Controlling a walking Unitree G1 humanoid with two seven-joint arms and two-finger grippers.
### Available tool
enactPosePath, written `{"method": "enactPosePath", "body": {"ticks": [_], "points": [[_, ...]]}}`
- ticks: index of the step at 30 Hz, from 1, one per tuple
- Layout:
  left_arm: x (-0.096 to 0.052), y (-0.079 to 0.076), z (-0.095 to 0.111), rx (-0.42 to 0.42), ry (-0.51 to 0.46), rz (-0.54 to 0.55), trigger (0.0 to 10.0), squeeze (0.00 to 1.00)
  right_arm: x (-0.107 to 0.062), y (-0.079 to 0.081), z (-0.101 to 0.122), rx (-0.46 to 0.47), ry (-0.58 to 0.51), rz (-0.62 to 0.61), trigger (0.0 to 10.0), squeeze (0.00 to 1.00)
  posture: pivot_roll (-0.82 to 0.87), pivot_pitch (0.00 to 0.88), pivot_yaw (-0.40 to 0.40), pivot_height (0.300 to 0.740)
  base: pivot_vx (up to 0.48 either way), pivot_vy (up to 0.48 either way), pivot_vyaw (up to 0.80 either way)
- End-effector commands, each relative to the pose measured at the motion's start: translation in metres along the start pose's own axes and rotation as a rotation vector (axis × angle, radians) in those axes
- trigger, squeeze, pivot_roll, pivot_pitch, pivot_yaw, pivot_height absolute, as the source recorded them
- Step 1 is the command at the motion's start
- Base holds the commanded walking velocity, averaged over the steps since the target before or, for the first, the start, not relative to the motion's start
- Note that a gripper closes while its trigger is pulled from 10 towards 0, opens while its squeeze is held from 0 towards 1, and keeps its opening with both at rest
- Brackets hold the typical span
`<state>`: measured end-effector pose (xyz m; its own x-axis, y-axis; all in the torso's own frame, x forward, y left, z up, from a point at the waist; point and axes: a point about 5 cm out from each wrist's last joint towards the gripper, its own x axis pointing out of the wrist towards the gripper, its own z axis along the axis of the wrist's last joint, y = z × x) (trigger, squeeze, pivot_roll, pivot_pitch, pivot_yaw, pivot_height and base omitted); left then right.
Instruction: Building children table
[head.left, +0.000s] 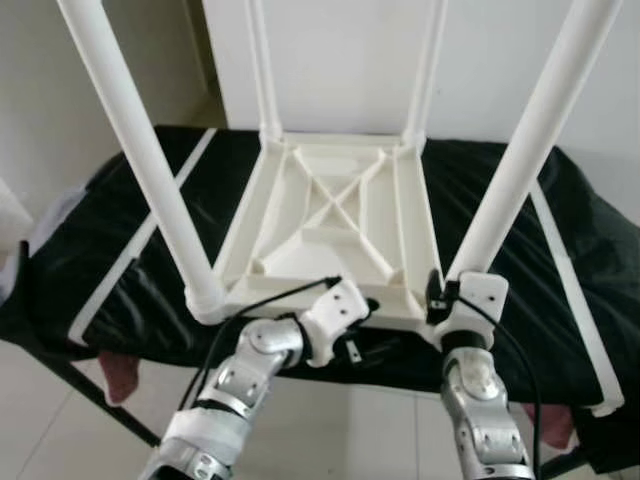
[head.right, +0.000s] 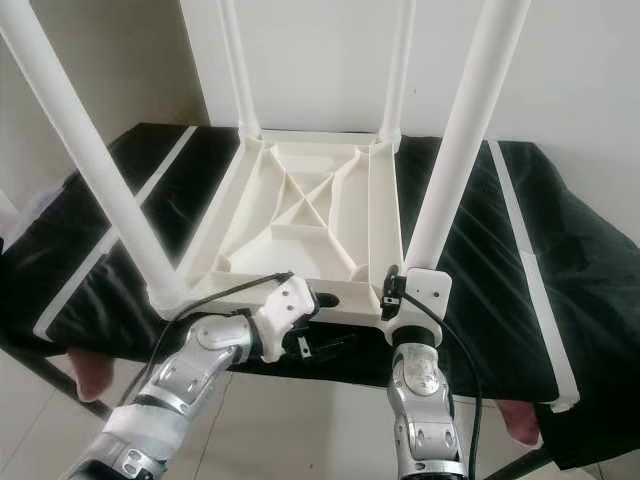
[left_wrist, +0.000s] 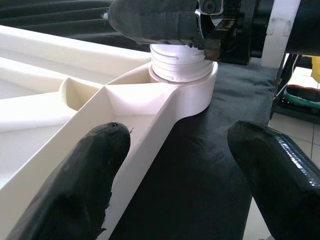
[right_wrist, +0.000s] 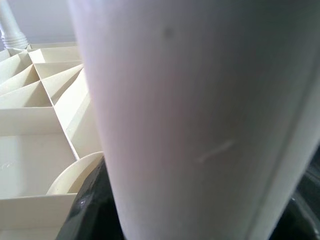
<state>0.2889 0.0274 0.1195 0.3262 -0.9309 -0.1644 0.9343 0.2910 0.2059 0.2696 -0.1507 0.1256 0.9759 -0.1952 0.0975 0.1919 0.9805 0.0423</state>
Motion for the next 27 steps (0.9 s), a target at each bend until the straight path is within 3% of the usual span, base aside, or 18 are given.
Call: {"method": "enactPosePath", "body": {"ticks": [1,2,3,15,16,21,25,27], "points": [[-0.002,0.001,-0.002,-0.014,0.008,0.034,10.0,0.00,-0.007,0.000,-0.018,0.012,0.097,-0.017,10.0,0.00,-0.08,0.000,0.043,0.740,0.000,0.000,0.00],[-0.002,0.001,-0.002,-0.014,0.008,0.034,10.0,0.00,-0.007,0.000,-0.018,0.012,0.097,-0.017,10.0,0.00,-0.08,0.000,0.043,0.740,0.000,0.000,0.00],[-0.003,0.001,-0.003,-0.015,0.009,0.037,10.0,0.00,-0.007,0.000,-0.018,0.008,0.094,-0.019,10.0,1.00,-0.08,0.000,0.045,0.740,0.000,0.000,0.00],[-0.002,0.001,-0.001,-0.012,0.003,0.039,10.0,0.00,-0.003,-0.003,-0.009,-0.013,0.055,0.079,10.0,1.00,-0.08,0.000,0.046,0.740,0.000,0.000,0.00],[-0.001,0.000,0.000,-0.011,-0.001,0.031,10.0,0.00,-0.001,-0.006,-0.006,-0.024,0.037,0.141,10.0,0.00,-0.09,0.000,0.051,0.740,0.000,0.000,0.00],[0.000,-0.001,0.001,-0.005,-0.001,0.020,10.0,0.00,0.002,-0.016,-0.001,-0.092,0.003,0.246,10.0,0.00,-0.09,0.000,0.051,0.740,0.000,0.000,0.00],[0.000,0.000,0.001,-0.003,0.004,0.012,10.0,0.00,0.007,-0.031,0.004,-0.161,-0.001,0.441,10.0,0.00,-0.09,0.000,0.052,0.740,0.000,0.000,0.00],[0.000,0.000,0.000,0.000,0.007,0.007,10.0,0.00,0.010,-0.036,0.006,-0.157,0.005,0.470,10.0,0.00,-0.09,0.000,0.049,0.740,0.000,0.000,0.00]]}}
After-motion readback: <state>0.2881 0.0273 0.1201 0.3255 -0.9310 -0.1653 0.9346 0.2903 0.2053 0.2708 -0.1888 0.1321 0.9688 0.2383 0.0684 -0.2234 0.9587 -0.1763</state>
